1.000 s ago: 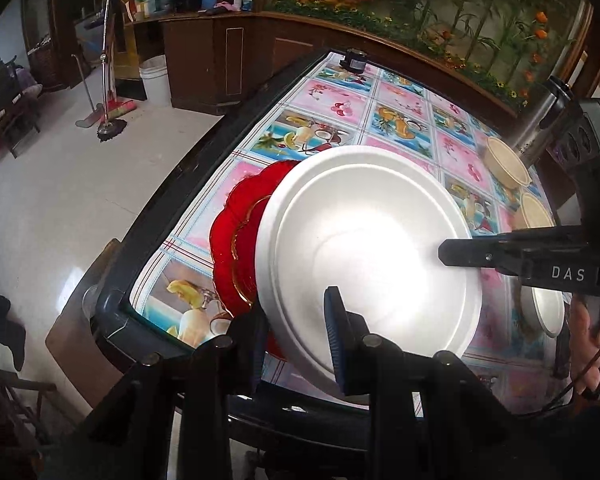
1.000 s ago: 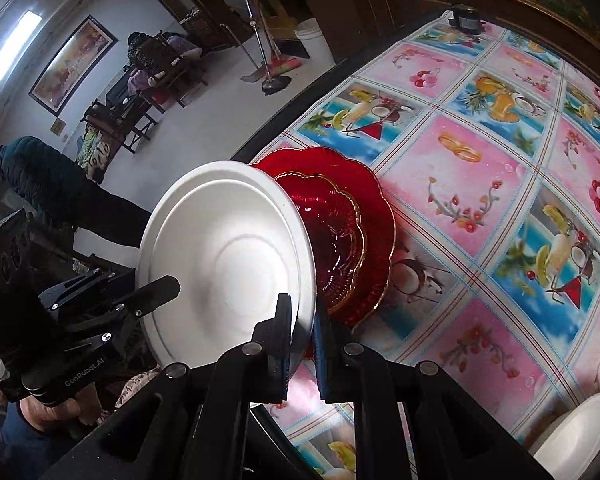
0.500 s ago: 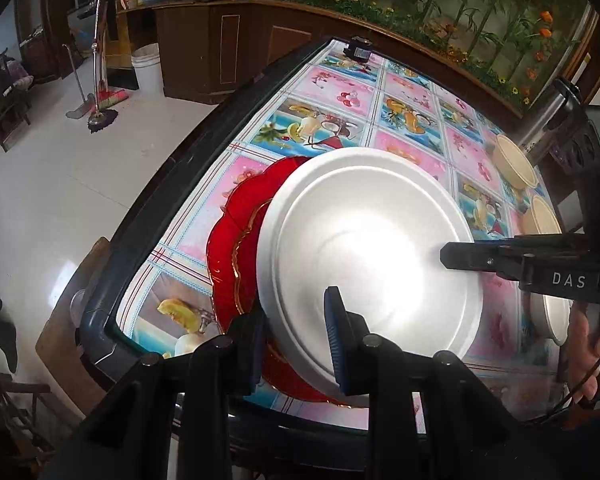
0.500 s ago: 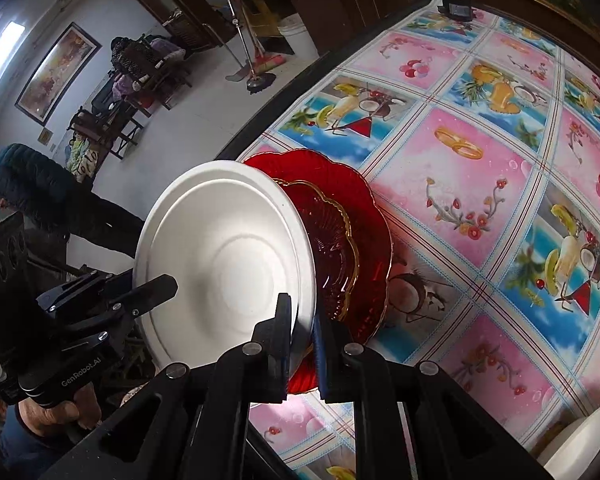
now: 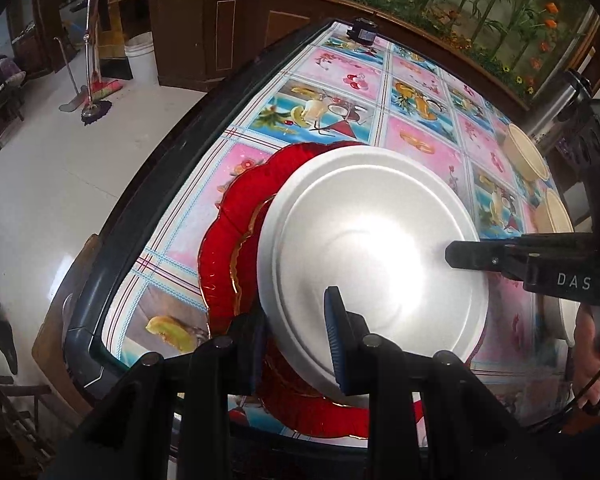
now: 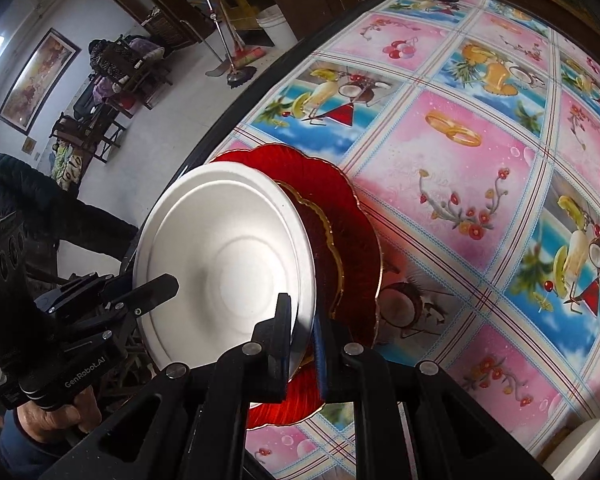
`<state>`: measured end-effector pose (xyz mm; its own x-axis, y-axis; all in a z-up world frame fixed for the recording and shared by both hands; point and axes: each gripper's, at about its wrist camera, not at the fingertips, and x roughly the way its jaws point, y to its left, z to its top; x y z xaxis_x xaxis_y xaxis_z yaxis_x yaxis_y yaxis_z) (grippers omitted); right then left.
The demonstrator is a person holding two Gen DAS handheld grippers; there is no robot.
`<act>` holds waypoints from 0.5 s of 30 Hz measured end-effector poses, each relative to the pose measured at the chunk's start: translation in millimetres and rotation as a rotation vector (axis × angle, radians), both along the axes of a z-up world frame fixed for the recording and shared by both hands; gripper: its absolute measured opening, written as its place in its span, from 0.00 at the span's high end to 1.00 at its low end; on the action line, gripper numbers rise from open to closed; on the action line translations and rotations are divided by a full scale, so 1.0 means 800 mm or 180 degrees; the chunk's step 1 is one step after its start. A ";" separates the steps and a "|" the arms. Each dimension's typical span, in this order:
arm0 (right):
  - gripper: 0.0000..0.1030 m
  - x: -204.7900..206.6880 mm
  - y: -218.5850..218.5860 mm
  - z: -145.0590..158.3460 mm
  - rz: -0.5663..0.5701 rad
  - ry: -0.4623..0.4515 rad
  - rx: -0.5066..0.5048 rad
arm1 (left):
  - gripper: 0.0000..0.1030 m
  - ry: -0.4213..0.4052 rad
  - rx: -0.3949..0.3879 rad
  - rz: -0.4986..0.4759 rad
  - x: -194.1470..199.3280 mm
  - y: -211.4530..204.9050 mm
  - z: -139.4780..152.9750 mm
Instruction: Organize plates and bowls
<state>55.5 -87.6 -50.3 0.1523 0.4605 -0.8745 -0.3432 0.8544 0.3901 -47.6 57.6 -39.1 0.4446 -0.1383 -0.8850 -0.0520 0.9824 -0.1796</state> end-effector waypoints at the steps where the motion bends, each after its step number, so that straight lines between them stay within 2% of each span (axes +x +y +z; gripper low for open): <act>1: 0.88 0.001 0.000 -0.002 -0.0004 0.0010 -0.0010 | 0.76 0.0009 -0.0007 -0.0002 0.001 0.000 -0.002; 6: 0.88 0.008 0.002 -0.011 -0.0038 0.0076 -0.0010 | 0.76 -0.0013 0.0010 0.0013 0.001 0.003 -0.004; 8: 0.88 0.009 0.004 -0.011 -0.0028 0.0068 -0.0029 | 0.73 -0.0026 0.0010 0.0027 0.000 0.004 -0.003; 10: 0.87 0.010 0.006 -0.013 -0.0019 0.0072 -0.0028 | 0.66 -0.0048 0.0014 0.0043 -0.003 0.004 -0.002; 12: 0.87 0.009 0.006 -0.012 -0.0024 0.0076 -0.0027 | 0.53 -0.0084 0.0032 0.0070 -0.007 0.005 0.001; 15: 0.87 0.009 0.006 -0.011 -0.0037 0.0067 -0.0034 | 0.41 -0.0109 0.0021 0.0121 -0.011 0.007 0.005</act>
<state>62.4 -83.1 -59.3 0.1391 0.4495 -0.8824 -0.3249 0.8624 0.3881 -56.6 63.1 -34.9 0.4794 -0.1148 -0.8701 -0.0831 0.9810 -0.1753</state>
